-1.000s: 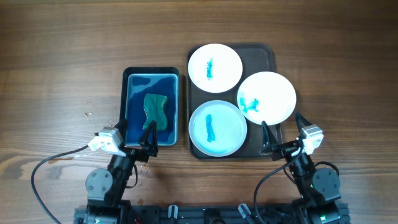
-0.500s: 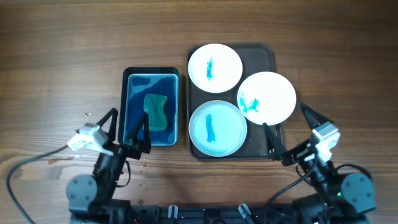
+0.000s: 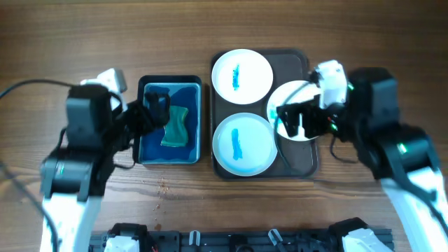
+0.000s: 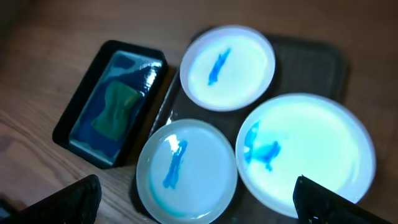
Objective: Clean dirty plates on tray and stack at the side
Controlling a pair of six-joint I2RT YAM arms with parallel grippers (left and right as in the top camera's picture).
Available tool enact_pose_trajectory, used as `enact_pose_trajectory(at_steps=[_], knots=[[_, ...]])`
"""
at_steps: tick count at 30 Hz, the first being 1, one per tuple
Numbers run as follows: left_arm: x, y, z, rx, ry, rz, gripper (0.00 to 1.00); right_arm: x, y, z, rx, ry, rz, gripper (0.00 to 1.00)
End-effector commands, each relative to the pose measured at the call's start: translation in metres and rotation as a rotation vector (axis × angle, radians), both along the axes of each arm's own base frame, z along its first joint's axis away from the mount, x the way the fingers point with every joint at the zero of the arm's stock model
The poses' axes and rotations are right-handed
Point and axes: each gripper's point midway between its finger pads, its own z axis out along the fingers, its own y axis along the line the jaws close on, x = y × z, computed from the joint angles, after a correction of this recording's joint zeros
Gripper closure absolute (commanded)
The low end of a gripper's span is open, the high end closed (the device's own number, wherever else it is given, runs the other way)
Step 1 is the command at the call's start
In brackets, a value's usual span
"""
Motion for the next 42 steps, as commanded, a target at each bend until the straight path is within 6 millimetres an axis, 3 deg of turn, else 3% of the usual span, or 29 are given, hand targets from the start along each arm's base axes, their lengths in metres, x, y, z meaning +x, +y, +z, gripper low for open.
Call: enact_pose_trajectory(at_steps=[1,6,9,12,19,23,25,28,30,35,38,41,42], knots=[[0.007,-0.009,-0.022,-0.017,0.102,-0.029,0.0,0.0,0.019,-0.025,0.086,0.186,0.009,0.0],[0.01,-0.013,-0.073,0.034,0.296,-0.066,0.02,-0.017,0.034,-0.06,0.081,0.335,0.044,0.06],[0.012,-0.01,-0.113,0.114,0.434,-0.058,0.18,-0.03,0.038,-0.079,0.01,0.381,0.001,0.05],[0.016,-0.007,-0.153,0.184,0.552,-0.045,0.27,-0.04,0.043,-0.093,-0.047,0.408,-0.046,0.07],[0.015,-0.005,-0.242,0.237,0.788,-0.053,0.6,-0.052,0.053,-0.101,-0.093,0.413,-0.075,0.12],[0.014,-0.005,-0.269,0.246,0.839,-0.056,0.96,-0.05,0.053,-0.1,-0.092,0.404,-0.078,0.12],[0.013,-0.005,-0.271,0.247,0.846,-0.056,0.96,-0.049,0.054,-0.1,-0.089,0.399,-0.078,0.12],[0.013,-0.004,-0.256,0.245,0.845,-0.052,0.96,-0.048,0.055,-0.099,-0.085,0.395,-0.078,0.12],[0.016,-0.003,-0.238,0.242,0.836,-0.048,0.79,-0.048,0.055,-0.099,-0.085,0.395,-0.077,0.12],[0.032,-0.005,-0.202,0.232,0.74,-0.044,0.5,-0.047,0.055,-0.099,-0.085,0.393,-0.077,0.11],[0.044,-0.002,-0.202,0.25,0.685,-0.029,0.48,-0.046,0.056,-0.099,-0.08,0.388,-0.077,0.11],[0.053,-0.006,-0.216,0.254,0.637,-0.049,0.45,-0.046,0.056,-0.098,-0.08,0.387,-0.077,0.11],[0.056,-0.01,-0.23,0.257,0.616,-0.064,0.43,-0.046,0.056,-0.098,-0.079,0.387,-0.077,0.11]])
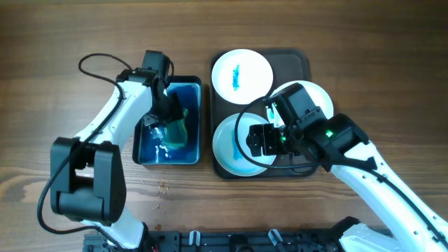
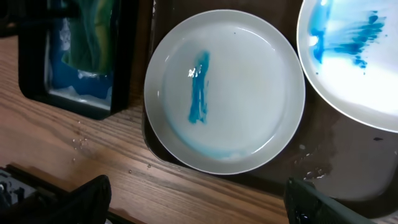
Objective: Clean dirty plates on tray and stack at the side
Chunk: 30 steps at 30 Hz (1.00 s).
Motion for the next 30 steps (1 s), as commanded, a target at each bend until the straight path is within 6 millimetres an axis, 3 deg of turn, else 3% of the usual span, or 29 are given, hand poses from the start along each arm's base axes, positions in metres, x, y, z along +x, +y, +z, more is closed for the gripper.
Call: enact_pose_trajectory(at_steps=[1,2,3,4,5,7,12,15,17,20,23,25,30], knots=[[0.005,-0.002,-0.027,0.021,-0.046,-0.039,0.42,0.001,-0.003,-0.002,-0.014,-0.008,-0.015,0.11],[0.007,-0.005,-0.038,0.019,-0.058,-0.046,0.43,0.001,-0.003,-0.002,-0.014,-0.009,-0.015,0.11],[0.007,-0.006,-0.044,0.018,-0.063,-0.048,0.51,0.001,-0.003,-0.002,-0.014,-0.009,-0.015,0.1],[0.007,-0.005,-0.052,0.017,-0.064,-0.048,0.66,0.001,-0.003,-0.002,-0.014,-0.009,-0.015,0.1],[0.006,-0.005,-0.055,0.018,-0.063,-0.048,0.96,0.001,-0.003,-0.002,-0.014,-0.008,-0.015,0.1],[0.007,-0.003,-0.057,0.022,-0.061,-0.041,0.96,0.0,-0.004,-0.003,-0.017,-0.001,-0.017,0.11],[0.011,0.0,-0.034,0.021,-0.066,-0.031,0.96,0.005,-0.017,0.006,-0.011,-0.007,-0.083,0.25],[0.013,0.0,-0.011,0.019,-0.073,-0.029,0.62,0.015,-0.043,0.022,-0.006,-0.038,-0.19,0.24],[0.011,0.0,0.005,0.015,-0.075,-0.03,0.5,0.017,-0.061,0.03,0.003,-0.051,-0.252,0.2],[0.002,0.002,0.02,0.018,-0.061,-0.03,0.4,0.009,-0.084,0.028,-0.027,-0.016,-0.287,0.12],[-0.014,0.004,0.019,0.028,-0.004,-0.034,0.4,-0.009,-0.071,0.01,0.001,0.057,-0.127,0.1],[-0.023,0.004,0.012,0.034,0.031,-0.039,0.42,-0.02,-0.063,-0.011,0.02,0.131,-0.095,0.1],[-0.034,-0.003,-0.018,0.037,0.047,-0.067,0.44,-0.017,-0.058,-0.067,0.032,0.17,-0.108,0.16]])
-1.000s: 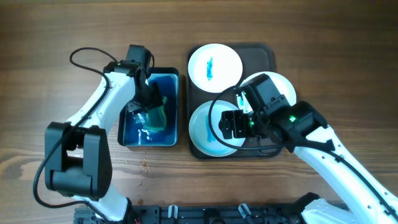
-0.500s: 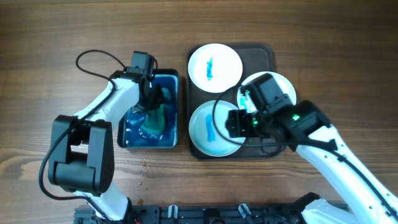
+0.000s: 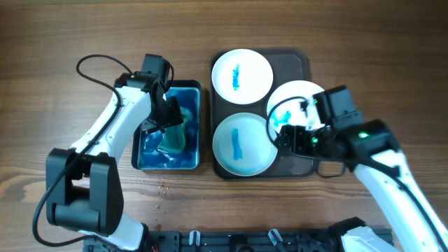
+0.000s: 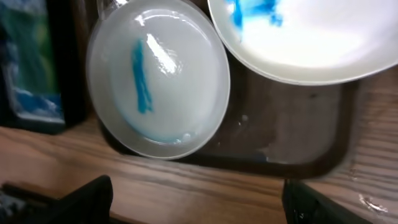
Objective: Clean dirty plates on tray and stack at the side
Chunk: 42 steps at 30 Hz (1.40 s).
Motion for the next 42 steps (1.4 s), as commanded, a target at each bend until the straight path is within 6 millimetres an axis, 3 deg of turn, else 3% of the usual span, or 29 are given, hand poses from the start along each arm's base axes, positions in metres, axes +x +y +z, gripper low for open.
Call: enact_pose_trajectory(at_steps=[1,5,11,12,14,16,19,22,27,28,33,36,37,39,40,42], knots=[[-0.016,-0.006,-0.031,0.011,0.036,-0.034,0.44,-0.006,0.009,-0.043,0.03,0.057,0.044,0.19],[-0.031,-0.004,-0.051,0.015,0.054,-0.038,0.51,0.004,0.019,-0.07,0.035,0.023,0.103,0.28],[-0.033,-0.003,-0.055,0.014,0.053,-0.038,0.96,0.009,0.017,-0.115,-0.067,0.086,0.117,0.4],[-0.033,-0.003,-0.055,0.014,0.053,-0.038,0.96,0.01,0.015,-0.123,-0.084,0.102,0.098,0.42],[-0.034,-0.003,-0.053,0.016,0.061,-0.038,0.96,0.012,0.014,-0.136,-0.096,0.121,0.095,0.48],[-0.035,-0.003,-0.048,0.017,0.071,-0.038,0.96,0.014,0.015,-0.145,-0.098,0.128,0.096,0.67],[-0.032,-0.003,-0.036,0.018,0.072,-0.038,0.96,0.018,0.016,-0.144,-0.101,0.118,0.099,0.8],[-0.025,-0.005,-0.019,0.014,0.051,-0.038,0.96,0.027,0.014,-0.139,-0.119,0.089,0.088,0.82],[-0.021,-0.006,-0.004,0.007,0.021,-0.038,0.53,0.038,0.016,-0.134,-0.115,0.067,0.051,0.78],[-0.022,-0.006,-0.004,0.008,0.023,-0.038,0.49,0.038,0.015,-0.134,-0.119,0.068,0.041,0.78],[-0.032,-0.003,-0.015,0.013,0.05,-0.038,0.45,0.042,0.008,-0.135,-0.154,0.057,0.0,0.91],[-0.035,-0.004,-0.03,0.004,0.045,-0.031,0.45,0.043,0.008,-0.136,-0.155,0.054,-0.006,0.9],[-0.035,-0.007,-0.041,-0.017,0.027,-0.032,0.46,0.044,0.009,-0.135,-0.152,0.049,-0.005,0.88],[-0.034,-0.008,-0.053,-0.028,0.002,-0.03,0.62,0.046,0.009,-0.135,-0.15,0.043,-0.003,0.85],[-0.034,-0.008,-0.058,-0.03,-0.008,-0.03,0.78,0.046,0.009,-0.135,-0.15,0.041,0.0,0.84],[-0.035,-0.008,-0.064,-0.031,-0.015,-0.03,0.96,0.046,0.01,-0.135,-0.152,0.037,0.013,0.84]])
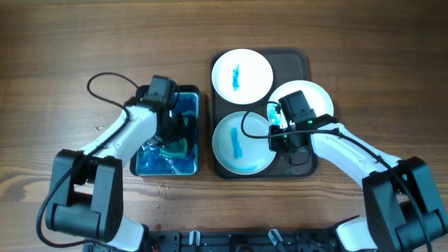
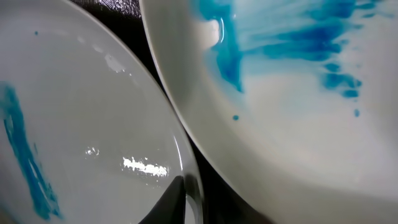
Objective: Clean dirty plates on tray and stack at the side
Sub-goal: 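Lift the wet sponge with the left gripper and move it over the plate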
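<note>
Three white plates smeared with blue lie on the dark tray [image 1: 297,59]: a far plate [image 1: 241,75], a right plate [image 1: 311,98] [image 2: 298,112] and a near plate [image 1: 241,143] [image 2: 74,124]. My right gripper [image 1: 280,134] [image 2: 193,202] is down at the near plate's right rim, shut on it. One dark finger [image 2: 177,202] lies inside the rim. My left gripper [image 1: 170,138] is down in the blue water tub [image 1: 197,133], shut on the green sponge [image 1: 176,148], which sticks out below it.
The tub stands just left of the tray. Water drops lie on the wooden table left of the tub [image 1: 96,129] and in front of it [image 1: 164,187]. The right plate overhangs the tray's right edge, close beside the gripped rim.
My right gripper was open above the tray's front right part; now it is low and shut on the near plate's right rim. The left gripper and sponge are nearer the tub's front.
Both grippers first hovered high, the right one open over the three plates and the sponge lying loose in the tub. Then the left gripper was on the sponge and the right stood open lower over the near plate. The sponge shifted frontward, and the right now grips the rim.
</note>
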Controlling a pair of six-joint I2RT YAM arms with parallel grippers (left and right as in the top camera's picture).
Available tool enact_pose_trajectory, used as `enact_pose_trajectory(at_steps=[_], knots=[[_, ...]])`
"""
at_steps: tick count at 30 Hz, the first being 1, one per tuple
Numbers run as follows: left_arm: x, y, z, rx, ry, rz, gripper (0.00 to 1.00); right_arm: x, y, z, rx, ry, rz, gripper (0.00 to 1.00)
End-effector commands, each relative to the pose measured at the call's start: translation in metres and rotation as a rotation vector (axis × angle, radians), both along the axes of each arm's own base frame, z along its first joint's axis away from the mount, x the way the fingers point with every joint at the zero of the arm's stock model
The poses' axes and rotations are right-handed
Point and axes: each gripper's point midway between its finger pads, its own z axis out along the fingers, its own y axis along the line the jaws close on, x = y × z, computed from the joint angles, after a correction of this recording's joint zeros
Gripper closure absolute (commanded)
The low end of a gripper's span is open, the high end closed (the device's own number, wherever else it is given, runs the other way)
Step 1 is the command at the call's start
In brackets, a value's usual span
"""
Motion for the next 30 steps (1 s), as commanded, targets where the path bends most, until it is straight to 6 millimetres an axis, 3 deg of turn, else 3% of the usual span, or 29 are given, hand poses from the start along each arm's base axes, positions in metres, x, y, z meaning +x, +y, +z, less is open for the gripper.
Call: enact_pose_trajectory(at_steps=[1,6,9,12,15,19,24,30], knots=[[-0.015,0.001,-0.019,-0.004,0.036,-0.002,0.96,0.0,-0.008,-0.01,-0.057,0.011,0.004,0.84],[-0.015,0.001,0.004,-0.001,0.05,-0.002,0.96,0.003,-0.011,-0.013,-0.076,0.003,-0.003,0.84],[-0.007,-0.001,0.035,-0.004,0.033,-0.013,0.96,0.005,-0.013,-0.016,-0.086,0.001,-0.021,0.96],[0.0,-0.006,0.071,-0.025,0.015,-0.016,0.96,0.003,-0.023,-0.018,-0.13,0.02,-0.113,0.95],[0.008,-0.027,0.107,-0.143,-0.029,-0.035,0.96,0.001,-0.027,-0.018,-0.143,0.031,-0.15,0.96],[0.015,-0.063,0.129,-0.337,-0.073,-0.058,0.96,-0.001,-0.029,-0.019,-0.148,0.043,-0.172,0.96],[0.018,-0.112,0.11,-0.378,-0.091,-0.111,0.96,-0.001,-0.032,-0.019,-0.15,0.047,-0.186,0.96],[0.008,-0.18,0.05,-0.391,-0.024,-0.138,0.96,-0.002,-0.033,-0.019,-0.152,0.049,-0.184,0.96]])
